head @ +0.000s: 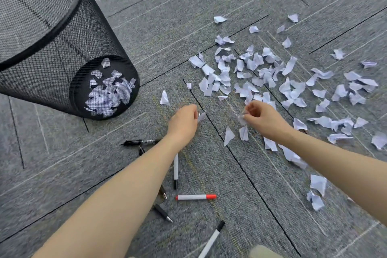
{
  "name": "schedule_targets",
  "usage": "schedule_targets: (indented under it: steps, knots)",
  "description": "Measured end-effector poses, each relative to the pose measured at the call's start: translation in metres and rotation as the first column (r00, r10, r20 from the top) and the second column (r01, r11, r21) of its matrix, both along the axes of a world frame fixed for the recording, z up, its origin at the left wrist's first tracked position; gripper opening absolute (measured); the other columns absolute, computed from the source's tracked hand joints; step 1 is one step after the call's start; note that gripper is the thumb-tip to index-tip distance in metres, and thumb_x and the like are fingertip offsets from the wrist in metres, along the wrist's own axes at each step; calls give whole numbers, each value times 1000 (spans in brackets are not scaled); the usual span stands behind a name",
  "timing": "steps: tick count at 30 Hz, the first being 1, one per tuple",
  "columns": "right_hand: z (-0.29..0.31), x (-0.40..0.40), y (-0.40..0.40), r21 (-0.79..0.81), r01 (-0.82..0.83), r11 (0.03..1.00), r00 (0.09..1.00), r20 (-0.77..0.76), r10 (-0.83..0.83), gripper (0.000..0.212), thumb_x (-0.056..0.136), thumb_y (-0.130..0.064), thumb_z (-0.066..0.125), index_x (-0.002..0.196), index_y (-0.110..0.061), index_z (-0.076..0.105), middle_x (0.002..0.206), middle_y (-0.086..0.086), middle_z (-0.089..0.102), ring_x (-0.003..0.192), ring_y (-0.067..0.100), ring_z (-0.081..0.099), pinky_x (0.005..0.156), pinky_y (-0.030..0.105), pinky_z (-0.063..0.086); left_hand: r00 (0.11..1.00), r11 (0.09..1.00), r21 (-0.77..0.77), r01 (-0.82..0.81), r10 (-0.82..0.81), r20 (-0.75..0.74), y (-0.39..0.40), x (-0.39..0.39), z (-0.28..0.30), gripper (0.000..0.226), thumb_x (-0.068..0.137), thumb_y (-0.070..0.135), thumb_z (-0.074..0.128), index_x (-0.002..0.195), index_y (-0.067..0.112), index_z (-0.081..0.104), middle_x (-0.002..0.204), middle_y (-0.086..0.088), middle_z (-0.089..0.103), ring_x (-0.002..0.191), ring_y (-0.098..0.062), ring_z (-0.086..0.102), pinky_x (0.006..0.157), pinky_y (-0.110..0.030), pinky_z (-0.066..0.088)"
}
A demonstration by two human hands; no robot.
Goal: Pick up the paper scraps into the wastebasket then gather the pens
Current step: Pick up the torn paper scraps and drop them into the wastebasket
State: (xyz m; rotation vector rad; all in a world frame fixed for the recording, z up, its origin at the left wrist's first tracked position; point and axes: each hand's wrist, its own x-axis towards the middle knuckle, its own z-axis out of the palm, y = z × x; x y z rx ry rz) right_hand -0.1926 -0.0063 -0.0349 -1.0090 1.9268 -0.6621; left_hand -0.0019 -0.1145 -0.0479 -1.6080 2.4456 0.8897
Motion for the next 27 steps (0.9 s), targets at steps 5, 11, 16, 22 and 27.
schedule_targets:
  steps: [5,11,16,22,27]
  knots:
    - [9,-2,40,24,-2,1000,997,-73,4,10,86,-25,62,79,-18,63,67,-6,57,56,12,46,47,15,33,937,960,61,-272,279,-209,-38,16,12,13,95,23,50,93,11,46,72,1,50,55,-11,41,48,-22,32]
    - [-5,8,49,60,-178,982,916,-354,187,8,81,-28,69,81,-20,68,109,-3,57,103,14,49,92,32,38,922,920,78,-384,387,-30,-88,41,1,47,83,7,61,127,12,46,111,-16,63,94,-29,60,74,-33,43]
    - [-16,18,45,31,-221,975,869,-447,212,3,83,-21,64,83,-18,65,116,-3,58,108,19,52,94,38,41,928,928,13,-372,372,3,-85,35,-9,39,86,6,55,124,11,47,112,-16,62,91,-30,59,74,-36,45]
    - [-18,18,37,7,-280,960,860,-442,254,3,85,-15,61,86,-14,63,117,-1,58,104,22,54,92,39,44,987,964,-260,-48,86,138,-75,33,0,23,97,20,43,106,5,58,109,-17,58,93,-35,56,74,-41,44]
    - [-18,20,36,14,-272,962,867,-430,251,7,87,-14,58,91,-12,63,111,0,58,99,20,54,90,38,46,950,910,-339,240,-147,276,-65,33,0,12,88,-4,41,86,1,51,95,-18,51,73,-33,55,61,-39,43]
